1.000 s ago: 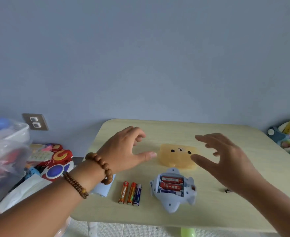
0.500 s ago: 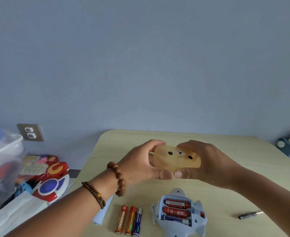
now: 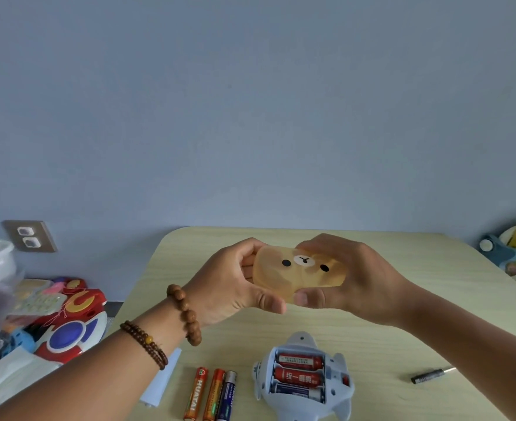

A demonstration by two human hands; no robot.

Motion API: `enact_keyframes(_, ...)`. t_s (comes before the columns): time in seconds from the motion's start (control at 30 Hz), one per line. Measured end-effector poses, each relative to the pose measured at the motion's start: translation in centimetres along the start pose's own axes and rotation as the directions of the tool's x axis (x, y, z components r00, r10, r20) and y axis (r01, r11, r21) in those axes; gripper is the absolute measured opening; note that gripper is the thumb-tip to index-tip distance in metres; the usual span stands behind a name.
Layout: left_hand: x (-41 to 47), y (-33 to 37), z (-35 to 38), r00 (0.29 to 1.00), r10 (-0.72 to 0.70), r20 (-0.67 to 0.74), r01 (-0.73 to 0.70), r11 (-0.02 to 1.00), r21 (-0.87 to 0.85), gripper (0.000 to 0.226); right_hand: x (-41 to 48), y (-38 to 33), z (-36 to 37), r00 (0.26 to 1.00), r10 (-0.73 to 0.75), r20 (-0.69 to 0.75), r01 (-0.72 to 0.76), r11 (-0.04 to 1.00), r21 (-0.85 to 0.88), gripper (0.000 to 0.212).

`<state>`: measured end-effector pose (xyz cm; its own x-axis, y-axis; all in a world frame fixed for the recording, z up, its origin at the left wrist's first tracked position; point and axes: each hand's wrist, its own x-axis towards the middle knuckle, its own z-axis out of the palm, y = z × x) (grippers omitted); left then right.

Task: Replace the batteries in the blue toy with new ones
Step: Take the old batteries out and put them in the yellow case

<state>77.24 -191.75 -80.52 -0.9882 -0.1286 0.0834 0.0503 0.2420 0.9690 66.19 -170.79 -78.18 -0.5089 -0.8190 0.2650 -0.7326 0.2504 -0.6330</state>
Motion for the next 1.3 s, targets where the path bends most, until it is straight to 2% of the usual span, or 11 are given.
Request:
enact_keyframes(0.23, -0.2, 0.0, 0.4, 0.998, 0.019, -0.064, -0.017, 0.999, 0.032, 0.074, 0.5, 0.1, -0.3, 1.000, -0.011, 0.002, 0.010, 0.997, 0.080, 0.049)
enact_keyframes(0.37, -0.4, -0.2, 0.5, 0.999, 0.022, -0.026, -0.019, 0.995, 0.095, 0.072, 1.1, 0.4, -1.0, 0.996, 0.089, 0.028, -0.094, 0.968, 0.231, 0.053)
enact_keyframes(0.5, -0.2, -0.5, 0.2, 0.999, -0.017, -0.035, 0.019, 0.998, 0.058, 0.070, 2.1, 0.6, -1.2, 0.976, 0.179, 0.125, -0.206, 0.945, 0.255, 0.053)
enact_keyframes(0.67, -0.2, -0.3, 0.5, 0.999, -0.038, -0.029, 0.037, 0.999, -0.038, 0.092, 3.8, 0.2, -1.4, 0.920, 0.326, -0.218, -0.242, 0.909, 0.339, 0.039)
enact_keyframes(0.77, -0.2, -0.4, 1.1, 1.000, -0.024, -0.013, 0.023, 0.998, -0.062, 0.087, 4.8, 1.1, -0.8, 0.872, 0.378, -0.310, -0.271, 0.901, 0.338, 0.028)
enact_keyframes(0.83, -0.3, -0.8, 1.2, 1.000, 0.014, -0.008, -0.013, 0.996, 0.091, 0.073, 5.2, 2.1, -0.4, 0.878, 0.354, -0.320, -0.262, 0.918, 0.297, 0.017)
enact_keyframes(0.9, -0.5, -1.1, 1.2, 0.998, 0.054, -0.032, -0.040, 0.937, 0.346, 0.055, 5.4, 3.1, 0.1, 0.896, 0.335, -0.292, -0.262, 0.929, 0.262, 0.011)
enact_keyframes(0.97, -0.5, -1.6, 1.1, 0.994, 0.092, -0.067, -0.049, 0.879, 0.475, 0.044, 5.6, 4.0, 0.6, 0.898, 0.353, -0.262, -0.291, 0.924, 0.248, 0.010)
enact_keyframes(1.07, -0.6, -2.4, 0.5, 0.986, 0.155, -0.069, -0.091, 0.826, 0.556, 0.040, 5.6, 5.2, 1.1, 0.894, 0.378, -0.239, -0.348, 0.924, 0.160, 0.012)
enact_keyframes(1.2, -0.7, -2.9, 0.3, 0.990, 0.125, -0.071, -0.057, 0.796, 0.602, 0.042, 5.1, 6.4, 2.0, 0.912, 0.350, -0.214, -0.363, 0.932, -0.024, 0.015)
enact_keyframes(1.3, -0.7, -3.3, 0.4, 0.992, 0.114, -0.050, -0.059, 0.782, 0.621, 0.043, 4.8, 7.1, 2.5, 0.913, 0.355, -0.202, -0.369, 0.929, -0.030, 0.016)
